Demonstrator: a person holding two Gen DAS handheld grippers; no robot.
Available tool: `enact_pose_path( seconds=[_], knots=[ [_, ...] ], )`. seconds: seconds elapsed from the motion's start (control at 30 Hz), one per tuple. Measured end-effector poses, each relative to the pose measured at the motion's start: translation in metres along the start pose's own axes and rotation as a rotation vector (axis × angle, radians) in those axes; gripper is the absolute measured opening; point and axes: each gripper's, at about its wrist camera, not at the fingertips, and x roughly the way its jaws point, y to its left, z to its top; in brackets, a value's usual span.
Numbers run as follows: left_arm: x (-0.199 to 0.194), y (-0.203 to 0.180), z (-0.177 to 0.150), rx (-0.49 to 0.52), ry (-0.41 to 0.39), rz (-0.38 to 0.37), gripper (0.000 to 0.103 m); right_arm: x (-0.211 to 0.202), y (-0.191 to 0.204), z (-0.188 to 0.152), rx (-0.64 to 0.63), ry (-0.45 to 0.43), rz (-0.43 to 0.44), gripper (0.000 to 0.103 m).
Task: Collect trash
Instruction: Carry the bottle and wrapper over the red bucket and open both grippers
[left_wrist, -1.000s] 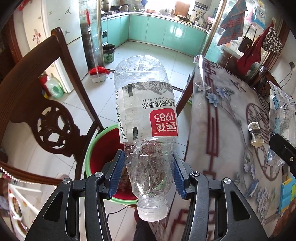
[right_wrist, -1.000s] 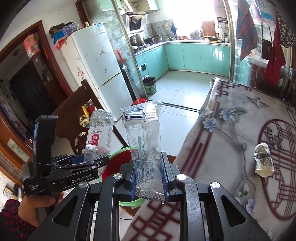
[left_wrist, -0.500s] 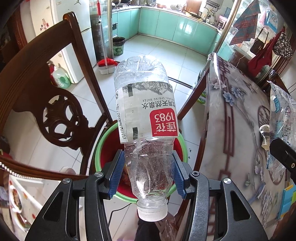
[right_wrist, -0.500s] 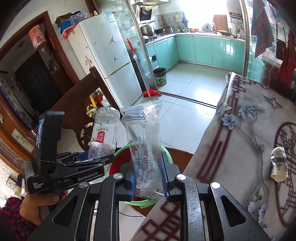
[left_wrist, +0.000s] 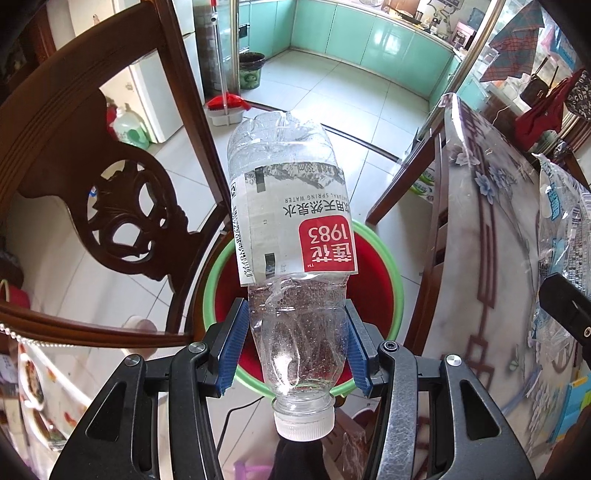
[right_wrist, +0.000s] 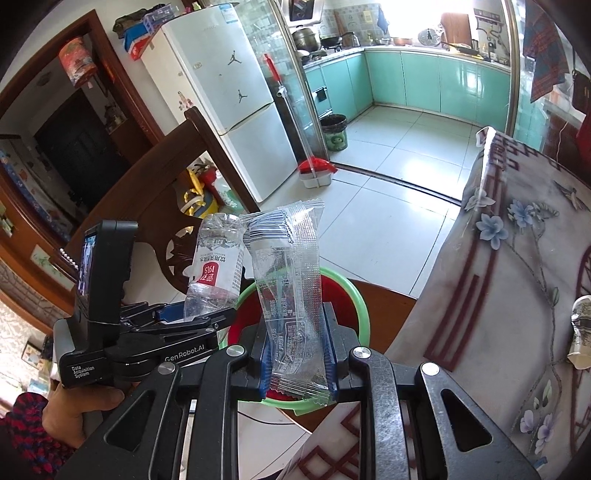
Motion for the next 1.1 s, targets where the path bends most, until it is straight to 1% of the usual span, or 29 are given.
enact_pose_path(
  seconds=[0.33,0.6,0.73,0.83,0.87,0.93,0.97,1.1],
  knots=[
    [0.019,0.009,0.0,-0.021,0.061,-0.004,0.048,0.028,0.003,0.0,0.011,0.054,0.014,0.019],
    [0.035,0.017,-0.002,-0.052,0.112,-0.018,0.048,0.042,0.002,0.001,0.023,0.08,0.007,0.019],
    [0.04,0.021,-0.002,-0.08,0.135,-0.041,0.048,0.047,0.001,0.001,0.024,0.085,0.008,0.019],
    [0.043,0.021,-0.002,-0.085,0.141,-0.033,0.048,0.05,0.001,0.0,0.025,0.09,0.003,0.019],
    [0.044,0.021,-0.002,-0.083,0.143,-0.03,0.048,0.051,0.0,0.0,0.028,0.088,0.0,0.02],
    [0.046,0.02,-0.001,-0.078,0.147,-0.018,0.049,0.053,-0.002,0.001,0.037,0.092,0.002,0.027],
    [0.045,0.019,-0.001,-0.078,0.146,-0.009,0.05,0.054,-0.002,0.001,0.043,0.093,0.003,0.028],
    [0.04,0.02,0.0,-0.079,0.119,0.007,0.059,0.05,-0.007,-0.001,0.054,0.079,0.01,0.033]
  ],
)
